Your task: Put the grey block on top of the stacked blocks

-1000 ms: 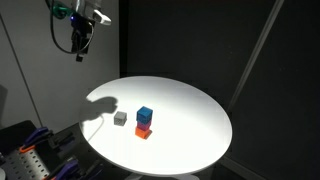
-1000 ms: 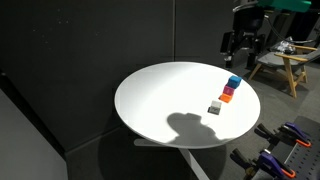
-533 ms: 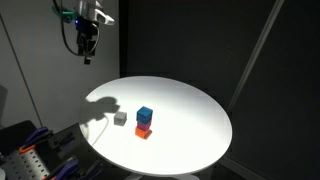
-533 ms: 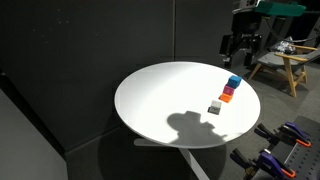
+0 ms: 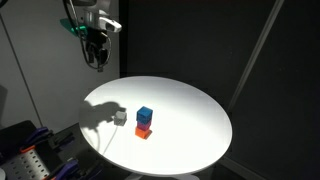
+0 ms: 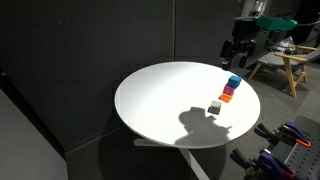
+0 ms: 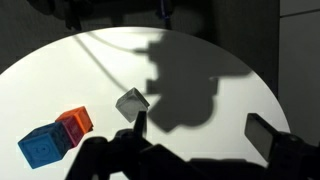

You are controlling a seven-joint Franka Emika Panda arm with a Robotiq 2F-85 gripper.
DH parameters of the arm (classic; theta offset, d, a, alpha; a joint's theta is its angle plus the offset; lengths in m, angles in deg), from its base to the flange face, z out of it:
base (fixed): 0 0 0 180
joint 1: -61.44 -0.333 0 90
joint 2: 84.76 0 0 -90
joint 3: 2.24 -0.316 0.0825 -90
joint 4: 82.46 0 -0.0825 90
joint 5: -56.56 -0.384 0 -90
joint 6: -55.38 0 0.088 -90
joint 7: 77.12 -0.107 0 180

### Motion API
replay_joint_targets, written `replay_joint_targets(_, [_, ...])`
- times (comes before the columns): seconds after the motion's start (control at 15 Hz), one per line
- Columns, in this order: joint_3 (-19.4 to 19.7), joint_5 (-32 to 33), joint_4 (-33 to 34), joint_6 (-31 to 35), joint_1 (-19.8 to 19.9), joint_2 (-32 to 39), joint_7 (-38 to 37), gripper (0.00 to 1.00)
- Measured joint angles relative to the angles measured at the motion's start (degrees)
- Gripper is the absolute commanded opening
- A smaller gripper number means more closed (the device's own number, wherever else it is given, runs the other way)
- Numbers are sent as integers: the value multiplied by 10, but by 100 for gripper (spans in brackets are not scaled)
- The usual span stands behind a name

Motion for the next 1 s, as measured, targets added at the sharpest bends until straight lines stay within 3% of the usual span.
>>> replay_joint_targets(0.4, [19,9,-24,90,8,30,72,100])
replay_joint_targets(1.0, [22,53,-24,188,10,122,86,100])
